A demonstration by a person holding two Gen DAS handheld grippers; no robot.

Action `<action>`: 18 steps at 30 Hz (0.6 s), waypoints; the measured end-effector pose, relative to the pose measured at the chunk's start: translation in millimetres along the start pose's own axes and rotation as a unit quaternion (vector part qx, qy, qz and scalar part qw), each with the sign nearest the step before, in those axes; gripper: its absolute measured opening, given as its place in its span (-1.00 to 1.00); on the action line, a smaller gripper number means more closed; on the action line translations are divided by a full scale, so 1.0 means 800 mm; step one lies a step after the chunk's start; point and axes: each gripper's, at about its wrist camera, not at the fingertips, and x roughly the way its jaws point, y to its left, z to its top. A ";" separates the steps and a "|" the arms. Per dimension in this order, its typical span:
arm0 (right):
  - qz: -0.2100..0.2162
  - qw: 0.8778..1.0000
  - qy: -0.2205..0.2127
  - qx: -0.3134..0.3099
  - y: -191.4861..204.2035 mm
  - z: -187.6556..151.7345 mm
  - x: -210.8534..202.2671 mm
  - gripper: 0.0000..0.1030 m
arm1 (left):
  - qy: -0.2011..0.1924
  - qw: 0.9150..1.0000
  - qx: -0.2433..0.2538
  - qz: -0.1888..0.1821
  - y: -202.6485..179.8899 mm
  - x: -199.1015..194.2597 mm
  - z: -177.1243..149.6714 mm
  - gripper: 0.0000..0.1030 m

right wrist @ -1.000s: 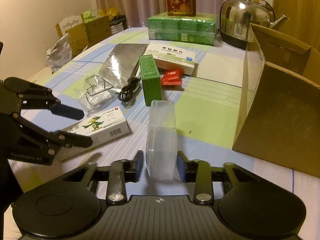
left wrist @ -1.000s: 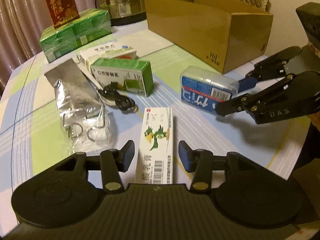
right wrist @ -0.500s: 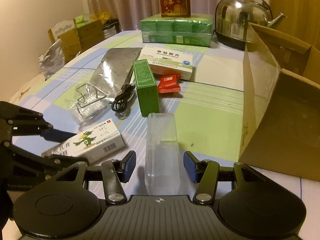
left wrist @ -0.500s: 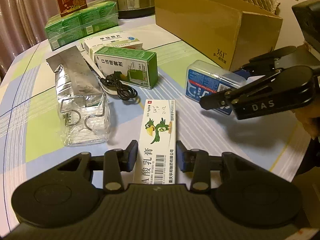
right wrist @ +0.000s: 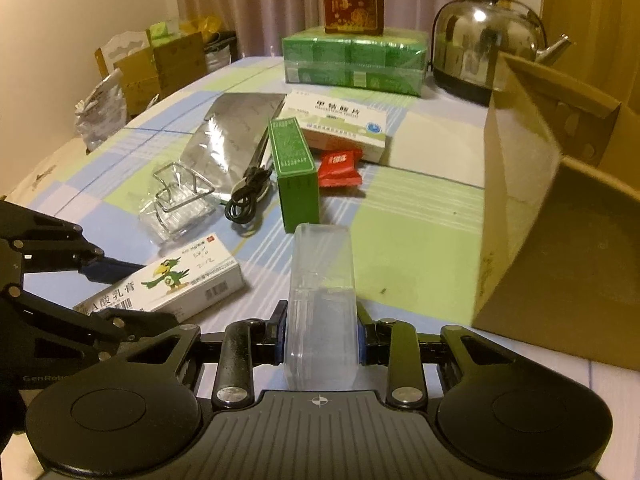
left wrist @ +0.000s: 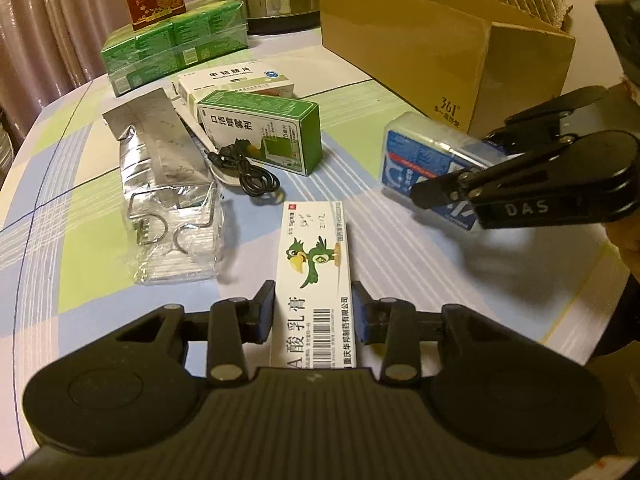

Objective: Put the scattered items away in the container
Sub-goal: 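Carry both held boxes over the open cardboard box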

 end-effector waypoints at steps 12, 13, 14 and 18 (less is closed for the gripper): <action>-0.017 0.999 -0.021 0.026 0.006 -0.010 -0.062 -0.46 | -0.010 0.999 -0.036 0.018 -0.022 -0.039 -0.004 -0.36; -0.019 0.999 -0.023 0.027 0.006 -0.012 -0.066 -0.46 | -0.010 0.999 -0.037 0.019 -0.023 -0.040 -0.005 -0.36; -0.021 0.999 -0.025 0.029 0.006 -0.012 -0.070 -0.46 | -0.011 0.999 -0.039 0.020 -0.023 -0.043 -0.006 -0.36; -0.028 0.999 -0.033 0.033 0.006 -0.015 -0.086 -0.46 | -0.020 0.998 -0.048 0.024 -0.025 -0.055 -0.006 -0.36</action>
